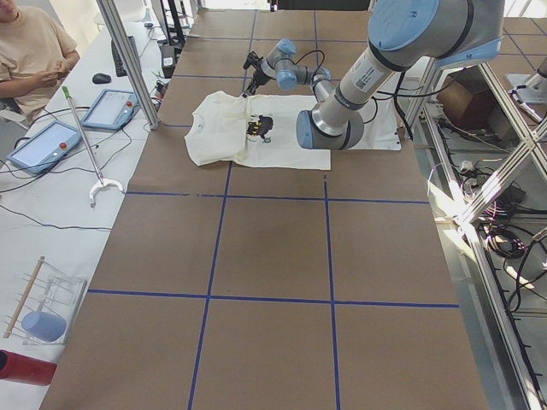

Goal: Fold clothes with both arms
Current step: 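Lay the sleeve across the chest and release with the left gripper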

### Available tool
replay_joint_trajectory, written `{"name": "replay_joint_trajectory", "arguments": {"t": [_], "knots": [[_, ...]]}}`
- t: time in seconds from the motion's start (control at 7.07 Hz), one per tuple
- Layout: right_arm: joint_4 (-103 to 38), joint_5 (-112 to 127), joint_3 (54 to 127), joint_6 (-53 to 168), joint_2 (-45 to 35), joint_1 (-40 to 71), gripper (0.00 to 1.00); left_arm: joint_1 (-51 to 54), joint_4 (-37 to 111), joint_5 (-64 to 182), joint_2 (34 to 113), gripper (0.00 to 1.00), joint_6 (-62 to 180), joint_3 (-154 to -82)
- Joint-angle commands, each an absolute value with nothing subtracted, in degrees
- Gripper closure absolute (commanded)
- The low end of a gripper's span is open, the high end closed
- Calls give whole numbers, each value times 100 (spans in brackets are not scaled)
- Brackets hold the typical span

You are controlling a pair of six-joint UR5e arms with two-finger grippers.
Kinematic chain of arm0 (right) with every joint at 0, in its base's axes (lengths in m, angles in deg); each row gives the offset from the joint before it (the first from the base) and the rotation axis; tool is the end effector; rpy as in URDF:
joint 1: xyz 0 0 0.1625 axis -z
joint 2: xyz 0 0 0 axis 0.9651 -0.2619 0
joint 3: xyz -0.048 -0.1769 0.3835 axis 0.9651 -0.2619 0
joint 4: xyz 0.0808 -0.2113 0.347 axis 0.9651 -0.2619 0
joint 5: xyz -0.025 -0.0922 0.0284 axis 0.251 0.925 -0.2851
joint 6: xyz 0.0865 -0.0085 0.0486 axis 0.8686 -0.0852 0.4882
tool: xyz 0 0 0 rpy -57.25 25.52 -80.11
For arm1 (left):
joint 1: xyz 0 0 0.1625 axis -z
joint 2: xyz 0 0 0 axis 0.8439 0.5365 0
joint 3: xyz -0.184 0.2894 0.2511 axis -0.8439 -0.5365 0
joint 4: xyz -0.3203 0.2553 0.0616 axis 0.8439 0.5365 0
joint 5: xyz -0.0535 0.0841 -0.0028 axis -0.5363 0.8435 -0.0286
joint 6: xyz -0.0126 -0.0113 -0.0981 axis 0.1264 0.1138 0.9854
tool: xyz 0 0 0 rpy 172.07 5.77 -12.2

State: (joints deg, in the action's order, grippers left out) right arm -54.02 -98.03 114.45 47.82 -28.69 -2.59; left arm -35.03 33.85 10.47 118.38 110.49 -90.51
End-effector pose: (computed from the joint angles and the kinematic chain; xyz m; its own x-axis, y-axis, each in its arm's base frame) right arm -0.0293 -0.4574 0.4793 0.7456 -0.2216 0.6285 0.1272 0.9731 0.1921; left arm 0.6962 -0.4702 0.0617 0.6647 0.1315 -0.7355 0.4057 0.7631 0.5031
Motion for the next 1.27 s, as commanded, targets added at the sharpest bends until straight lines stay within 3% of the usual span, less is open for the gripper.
{"name": "replay_joint_trajectory", "arguments": {"t": [0.0,0.28,0.71,1.13], "knots": [[-5393,-9805,11380,4847,-2793,-252,0,-3514,4324,698,11796,0,11203,-9010],[-5384,-9814,11379,4838,-2355,-209,0,-2956,4285,-358,11743,0,10839,-9071],[-5384,-9753,11116,5153,-1056,614,1,-1611,4153,-2297,10043,0,9110,-10596],[-5384,-8168,10967,7652,210,2475,1,-407,4091,-2899,8705,0,6994,-11408]]}}
